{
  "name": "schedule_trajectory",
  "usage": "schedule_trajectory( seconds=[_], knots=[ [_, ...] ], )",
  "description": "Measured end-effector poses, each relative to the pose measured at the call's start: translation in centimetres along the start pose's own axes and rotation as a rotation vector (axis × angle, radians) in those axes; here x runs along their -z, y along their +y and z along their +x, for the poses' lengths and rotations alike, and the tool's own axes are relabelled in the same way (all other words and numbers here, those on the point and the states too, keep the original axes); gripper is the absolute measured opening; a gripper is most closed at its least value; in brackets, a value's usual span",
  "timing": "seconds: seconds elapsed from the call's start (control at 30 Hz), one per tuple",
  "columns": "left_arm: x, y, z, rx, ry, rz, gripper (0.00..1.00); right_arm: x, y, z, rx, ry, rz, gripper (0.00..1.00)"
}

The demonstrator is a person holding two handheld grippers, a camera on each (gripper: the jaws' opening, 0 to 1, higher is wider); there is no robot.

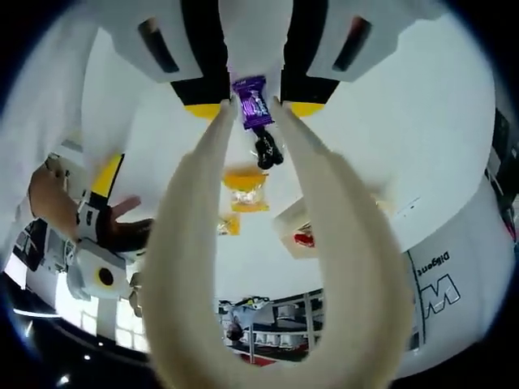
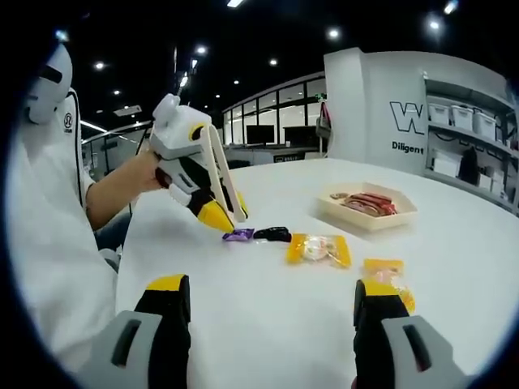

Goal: Place the target food into the container with the food tongs after gripping and lifting it, then release it inside without dropping or visibly crushing the food.

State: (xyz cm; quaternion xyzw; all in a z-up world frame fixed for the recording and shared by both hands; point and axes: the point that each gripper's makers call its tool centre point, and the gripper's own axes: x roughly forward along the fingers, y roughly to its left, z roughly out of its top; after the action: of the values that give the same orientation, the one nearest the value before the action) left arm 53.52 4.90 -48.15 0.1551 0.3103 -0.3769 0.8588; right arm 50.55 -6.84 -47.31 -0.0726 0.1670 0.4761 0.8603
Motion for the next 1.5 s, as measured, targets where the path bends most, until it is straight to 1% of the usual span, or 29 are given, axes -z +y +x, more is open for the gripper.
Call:
schedule_trajectory(
  seconds=[0.33, 0.77, 1.5],
  knots=[
    [0.7, 0.2, 0.6, -0.006, 0.020, -0.043, 0.23, 0.1, 0.0, 0.1, -0.002, 0.002, 0.000, 0.82],
    [1.0, 0.1, 1.2, 0.018, 0.030, -0.065, 0.24, -0.1, -0.1, 0.0, 0.000, -0.001, -0.004, 0.82],
    [0.9, 0.4, 1.3, 0.025, 0.038, -0.034, 0.19, -0.9, -0.6, -0.3, 0.017, -0.015, -0.010, 0.81]
  ],
)
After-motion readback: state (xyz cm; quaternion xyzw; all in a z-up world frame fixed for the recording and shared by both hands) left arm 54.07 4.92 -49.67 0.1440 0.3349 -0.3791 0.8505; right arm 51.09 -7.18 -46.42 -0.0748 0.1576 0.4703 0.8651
